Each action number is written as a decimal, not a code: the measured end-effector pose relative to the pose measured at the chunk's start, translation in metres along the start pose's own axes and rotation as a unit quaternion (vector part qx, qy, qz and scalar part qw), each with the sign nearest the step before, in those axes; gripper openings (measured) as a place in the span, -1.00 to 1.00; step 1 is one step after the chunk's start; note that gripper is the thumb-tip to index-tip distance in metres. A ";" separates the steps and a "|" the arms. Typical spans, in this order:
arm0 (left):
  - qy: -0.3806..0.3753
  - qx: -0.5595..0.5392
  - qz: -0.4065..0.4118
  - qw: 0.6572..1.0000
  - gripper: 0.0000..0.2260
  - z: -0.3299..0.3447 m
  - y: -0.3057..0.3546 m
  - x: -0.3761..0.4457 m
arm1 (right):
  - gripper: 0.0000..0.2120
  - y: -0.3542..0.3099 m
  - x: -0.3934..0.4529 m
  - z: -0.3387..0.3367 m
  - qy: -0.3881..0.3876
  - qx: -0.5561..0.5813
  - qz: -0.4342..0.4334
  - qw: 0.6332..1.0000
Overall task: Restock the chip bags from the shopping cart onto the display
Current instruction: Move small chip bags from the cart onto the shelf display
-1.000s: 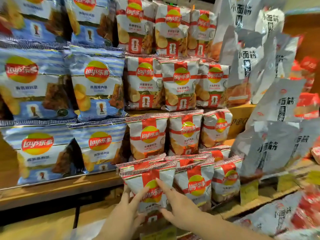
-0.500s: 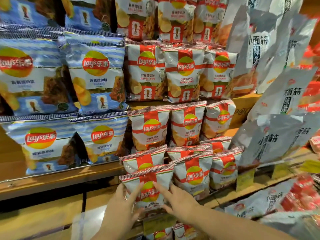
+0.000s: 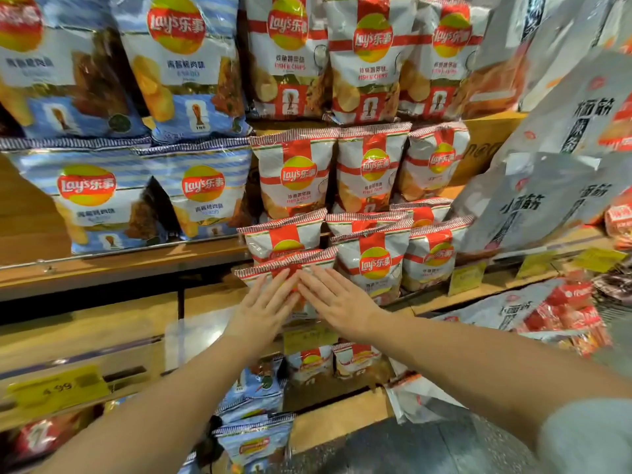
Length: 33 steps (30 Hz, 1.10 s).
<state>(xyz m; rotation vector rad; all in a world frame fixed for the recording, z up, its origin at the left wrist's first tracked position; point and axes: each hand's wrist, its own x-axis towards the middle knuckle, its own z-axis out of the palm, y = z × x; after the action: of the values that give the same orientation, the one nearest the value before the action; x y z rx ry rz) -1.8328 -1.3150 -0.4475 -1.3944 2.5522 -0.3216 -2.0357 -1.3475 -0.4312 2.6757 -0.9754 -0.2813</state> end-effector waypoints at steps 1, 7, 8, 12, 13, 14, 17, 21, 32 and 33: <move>-0.020 0.032 -0.006 0.999 -0.27 0.001 0.000 0.002 | -0.27 0.000 0.001 -0.003 -0.042 -0.026 -0.007 0.999; -0.073 0.040 -0.078 0.994 -0.36 -0.001 -0.016 0.022 | -0.37 0.011 0.019 -0.001 -0.135 -0.048 0.047 0.989; -0.082 0.046 -0.075 0.993 -0.36 -0.002 -0.016 0.025 | -0.37 0.011 0.021 0.000 -0.142 -0.046 0.053 0.987; -0.088 0.071 -0.045 0.993 -0.38 -0.006 -0.008 0.020 | -0.38 0.008 0.023 -0.004 -0.166 -0.040 0.046 0.984; -0.090 0.068 -0.034 0.993 -0.38 -0.006 -0.005 0.016 | -0.39 0.008 0.021 -0.006 -0.164 -0.032 0.040 0.985; -0.095 0.064 -0.027 0.993 -0.38 -0.006 -0.003 0.012 | -0.40 0.008 0.018 -0.009 -0.162 -0.029 0.034 0.986; -0.101 0.037 -0.026 0.994 -0.37 -0.016 -0.001 0.002 | -0.43 0.008 0.009 -0.024 -0.166 -0.039 -0.004 0.985; -0.087 -0.004 0.002 0.996 -0.37 -0.048 -0.007 0.000 | -0.44 0.009 0.005 -0.058 -0.183 -0.069 -0.011 0.981; 0.043 -0.206 0.060 0.976 -0.61 -0.182 -0.057 -0.021 | -0.52 0.012 -0.020 -0.185 -0.114 0.021 0.078 0.990; 0.044 -0.229 0.054 0.971 -0.65 -0.195 -0.058 -0.024 | -0.54 0.008 -0.025 -0.197 -0.086 0.077 0.106 0.988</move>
<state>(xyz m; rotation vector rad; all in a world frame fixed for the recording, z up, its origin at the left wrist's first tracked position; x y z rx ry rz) -1.8302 -1.3081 -0.2426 -1.3916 2.8865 0.2496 -2.0050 -1.2995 -0.2410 2.6869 -1.3759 -0.4101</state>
